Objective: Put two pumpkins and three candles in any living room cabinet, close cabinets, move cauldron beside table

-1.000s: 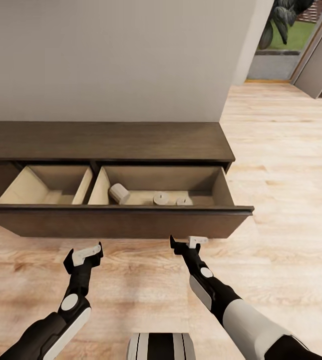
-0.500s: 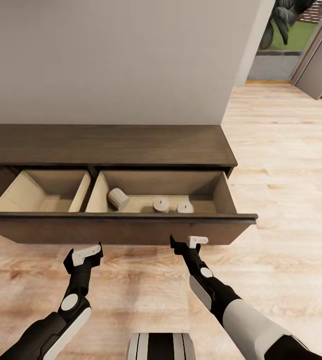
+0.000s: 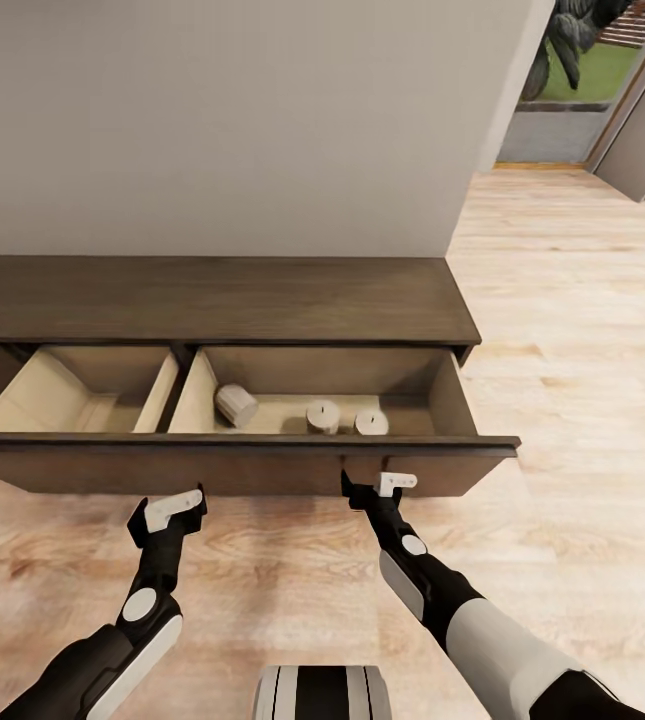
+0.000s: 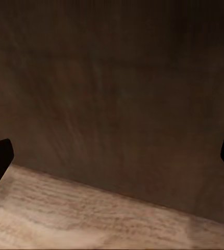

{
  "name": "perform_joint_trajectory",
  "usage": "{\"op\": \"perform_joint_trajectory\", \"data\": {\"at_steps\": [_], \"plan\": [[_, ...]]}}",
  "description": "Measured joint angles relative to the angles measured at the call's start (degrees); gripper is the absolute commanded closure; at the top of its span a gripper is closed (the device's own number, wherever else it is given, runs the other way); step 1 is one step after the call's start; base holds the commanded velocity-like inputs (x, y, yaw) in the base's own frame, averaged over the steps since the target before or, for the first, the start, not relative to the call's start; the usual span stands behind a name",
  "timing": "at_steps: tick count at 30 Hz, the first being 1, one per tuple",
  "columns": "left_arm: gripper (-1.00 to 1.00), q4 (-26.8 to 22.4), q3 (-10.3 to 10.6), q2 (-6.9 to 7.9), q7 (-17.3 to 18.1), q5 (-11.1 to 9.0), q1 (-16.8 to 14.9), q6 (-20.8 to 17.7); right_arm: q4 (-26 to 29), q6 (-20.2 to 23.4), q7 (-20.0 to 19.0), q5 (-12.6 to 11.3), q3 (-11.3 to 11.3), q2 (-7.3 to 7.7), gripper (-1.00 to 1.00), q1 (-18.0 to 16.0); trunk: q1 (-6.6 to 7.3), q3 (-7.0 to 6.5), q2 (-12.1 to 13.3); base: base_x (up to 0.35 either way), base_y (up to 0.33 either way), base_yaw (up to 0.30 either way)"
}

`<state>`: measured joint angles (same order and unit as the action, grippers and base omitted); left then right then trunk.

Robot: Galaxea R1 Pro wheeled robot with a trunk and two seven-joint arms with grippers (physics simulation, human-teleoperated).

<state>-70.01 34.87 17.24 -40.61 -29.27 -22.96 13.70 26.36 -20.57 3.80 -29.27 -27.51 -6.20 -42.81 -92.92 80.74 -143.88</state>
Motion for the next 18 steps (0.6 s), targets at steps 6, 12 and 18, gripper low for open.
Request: {"op": "perform_joint_trajectory", "data": {"at_steps": [6, 12, 18], "plan": [[-1.0, 0.0, -0.06, 0.01, 0.02, -0.08, 0.0, 0.01, -0.01, -0.01, 0.03, -0.06, 0.05, -0.02, -1.0, 0.0, 0.01, 0.0, 0.0, 0.273, 0.0, 0.0], [-1.0, 0.0, -0.06, 0.01, 0.07, -0.09, 0.0, -0.11, -0.01, -0.02, 0.04, -0.07, 0.07, 0.0, -1.0, 0.0, 0.01, 0.0, 0.0, 0.319, 0.0, 0.0], [-1.0, 0.0, 0.0, 0.01, 0.02, -0.06, 0.0, -0.05, 0.0, -0.02, 0.04, -0.08, 0.08, -0.04, -1.0, 0.0, 0.01, 0.0, 0.0, 0.304, 0.0, 0.0]]}}
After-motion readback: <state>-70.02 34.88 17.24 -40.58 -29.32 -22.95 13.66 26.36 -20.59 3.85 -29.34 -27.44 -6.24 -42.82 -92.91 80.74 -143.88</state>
